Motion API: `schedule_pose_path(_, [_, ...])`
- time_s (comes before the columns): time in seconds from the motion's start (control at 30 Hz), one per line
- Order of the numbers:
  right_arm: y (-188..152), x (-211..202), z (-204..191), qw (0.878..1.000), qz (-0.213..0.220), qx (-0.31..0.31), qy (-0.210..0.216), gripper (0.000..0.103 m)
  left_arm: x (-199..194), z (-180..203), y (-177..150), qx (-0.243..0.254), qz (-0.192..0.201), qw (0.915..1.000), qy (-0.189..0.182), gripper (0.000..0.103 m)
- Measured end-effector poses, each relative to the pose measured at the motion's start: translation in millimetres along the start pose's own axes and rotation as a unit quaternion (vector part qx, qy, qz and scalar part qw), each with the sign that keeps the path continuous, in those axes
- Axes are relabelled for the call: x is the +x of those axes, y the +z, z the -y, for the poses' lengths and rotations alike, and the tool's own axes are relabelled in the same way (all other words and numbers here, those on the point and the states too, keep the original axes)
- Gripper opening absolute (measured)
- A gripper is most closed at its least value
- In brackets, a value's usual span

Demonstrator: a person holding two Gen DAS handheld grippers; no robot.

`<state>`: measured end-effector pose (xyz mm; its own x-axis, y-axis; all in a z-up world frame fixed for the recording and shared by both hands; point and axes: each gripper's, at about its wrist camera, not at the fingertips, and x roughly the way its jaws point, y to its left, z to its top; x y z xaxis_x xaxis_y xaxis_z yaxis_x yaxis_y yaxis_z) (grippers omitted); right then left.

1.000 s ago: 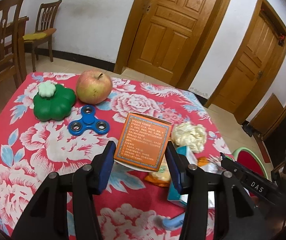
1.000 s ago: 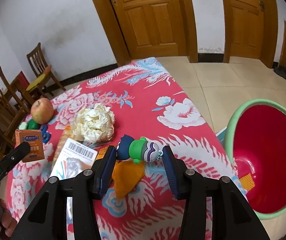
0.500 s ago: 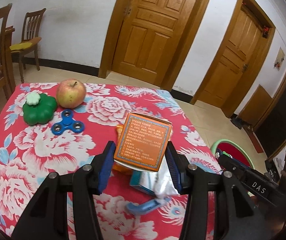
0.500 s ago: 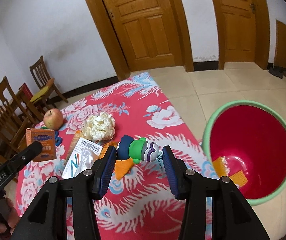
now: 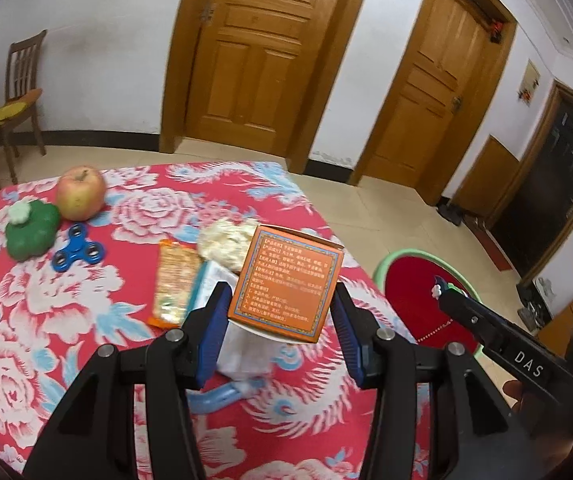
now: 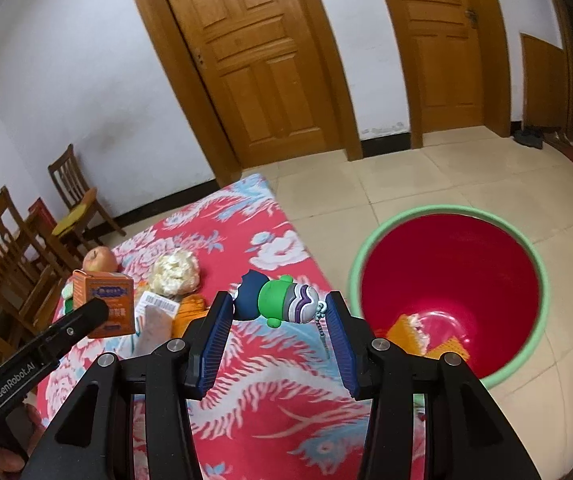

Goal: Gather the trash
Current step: 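Carry the orange box in the left tool while the right tool carries the toy figure over the bucket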

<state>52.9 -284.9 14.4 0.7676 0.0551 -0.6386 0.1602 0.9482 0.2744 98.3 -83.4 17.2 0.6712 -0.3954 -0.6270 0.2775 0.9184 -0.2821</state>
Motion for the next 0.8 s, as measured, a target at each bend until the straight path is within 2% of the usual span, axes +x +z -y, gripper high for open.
schedule_pose_path(0.4, [-1, -11, 54, 0.998, 0.008, 0.054, -0.031, 0.049, 31, 55, 3, 0.048, -0.036, 0.9978, -0.029, 0.050])
schedule_pose_path(0.8, [-2, -3, 102, 0.992, 0.001, 0.101, -0.071, 0.049, 72, 98, 0, 0.091, -0.068, 0.9926, -0.044, 0.050])
